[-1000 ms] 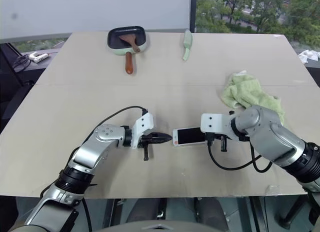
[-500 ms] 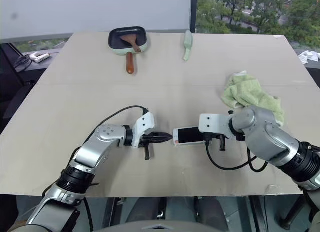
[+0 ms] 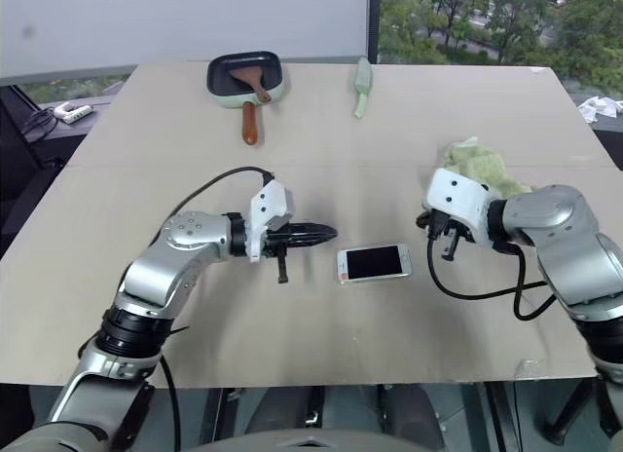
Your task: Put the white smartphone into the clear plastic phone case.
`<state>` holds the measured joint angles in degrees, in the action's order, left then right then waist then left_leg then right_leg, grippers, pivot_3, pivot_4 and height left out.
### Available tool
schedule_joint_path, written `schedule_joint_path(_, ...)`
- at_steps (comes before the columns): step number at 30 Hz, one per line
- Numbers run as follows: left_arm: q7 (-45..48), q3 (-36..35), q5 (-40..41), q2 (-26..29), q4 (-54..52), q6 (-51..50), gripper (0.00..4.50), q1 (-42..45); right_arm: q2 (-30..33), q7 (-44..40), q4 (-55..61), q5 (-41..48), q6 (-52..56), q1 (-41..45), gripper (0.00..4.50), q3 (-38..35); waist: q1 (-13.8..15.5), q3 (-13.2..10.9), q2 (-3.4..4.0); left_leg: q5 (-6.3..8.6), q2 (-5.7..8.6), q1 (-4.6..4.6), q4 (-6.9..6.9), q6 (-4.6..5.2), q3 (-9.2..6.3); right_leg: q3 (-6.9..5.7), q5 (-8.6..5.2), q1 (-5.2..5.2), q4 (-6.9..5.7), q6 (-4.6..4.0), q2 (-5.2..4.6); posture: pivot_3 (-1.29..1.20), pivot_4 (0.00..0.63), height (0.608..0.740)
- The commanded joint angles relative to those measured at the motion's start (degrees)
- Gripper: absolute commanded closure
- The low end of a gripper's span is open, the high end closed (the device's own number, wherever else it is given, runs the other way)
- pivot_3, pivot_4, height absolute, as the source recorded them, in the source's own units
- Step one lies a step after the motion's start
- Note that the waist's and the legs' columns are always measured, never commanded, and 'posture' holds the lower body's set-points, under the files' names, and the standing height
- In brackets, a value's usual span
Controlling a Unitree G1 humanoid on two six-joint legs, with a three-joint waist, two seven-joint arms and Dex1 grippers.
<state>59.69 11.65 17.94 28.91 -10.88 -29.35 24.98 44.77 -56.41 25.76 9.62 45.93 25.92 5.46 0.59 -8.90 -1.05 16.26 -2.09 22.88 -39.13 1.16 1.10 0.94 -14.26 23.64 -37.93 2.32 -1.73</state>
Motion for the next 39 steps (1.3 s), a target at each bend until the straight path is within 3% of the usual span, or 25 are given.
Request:
schedule_joint_path(1, -0.28, 2.69, -1.46, -0.45, 0.22, 2.84, 4.5, -2.02, -6.32, 3.77, -0.58, 5.83, -4.26, -3.16, 4.39, -7.12, 0.07, 0.0, 0.0, 0.0, 0.0, 0.0, 0.03, 0.0, 0.0, 0.01, 0.0, 0.0, 0.0, 0.0, 0.0, 0.0, 0.15, 0.74)
schedule_joint_path(8, -1.87, 6.23, -5.95, -2.97, 9.01, 9.99, 4.5, -5.09, -17.69, 6.32, -7.61, 12.2, -16.96, -15.37, 4.39, -12.8, 0.17, 0.02, 0.0, 0.0, 0.03, -0.04, -0.02, 0.0, 0.0, 0.0, 0.0, -0.06, -0.02, 0.0, -0.01, 0.0, 0.15, 0.74)
schedule_joint_path(13, -1.5, 6.48, -6.59, -2.81, 10.59, 11.71, 4.5, -6.11, -19.87, 4.02, -16.17, 12.12, -26.31, -19.76, 4.39, -12.47, 0.11, 0.07, 0.05, 0.0, 0.03, -0.13, -0.03, 0.0, 0.07, 0.07, 0.01, -0.08, -0.06, -0.01, 0.0, 0.0, 0.15, 0.74)
schedule_joint_path(26, -2.04, 6.29, -6.35, -2.63, 9.94, 11.36, 4.5, -6.47, -16.72, 1.49, -25.01, 8.34, -31.95, -20.09, 4.39, -6.31, 0.09, 0.27, 0.13, 0.0, 0.01, -0.34, -0.03, 0.0, 0.07, 0.09, 0.0, -0.25, -0.05, -0.01, 0.04, 0.0, 0.15, 0.74)
schedule_joint_path(35, -2.2, 6.3, -6.41, -2.4, 9.65, 11.23, 4.5, -6.3, -10.89, 0.18, -24.84, -2.19, -34.4, -18.55, 4.39, 4.21, -0.25, 0.41, 0.11, 0.01, 0.0, -0.84, 0.04, 0.01, 0.12, 0.15, -0.02, -0.67, -0.01, -0.02, 0.08, 0.0, 0.15, 0.74)
schedule_joint_path(39, -2.38, 6.2, -6.45, -2.58, 9.36, 11.07, 4.5, -6.36, -9.35, 0.12, -23.1, -5.41, -30.15, -15.98, 4.39, 8.54, -0.59, 0.7, -0.18, 0.01, -0.02, -1.19, 0.15, 0.01, 0.09, 0.13, -0.1, -1.02, 0.04, -0.12, 0.12, 0.0, 0.15, 0.74)
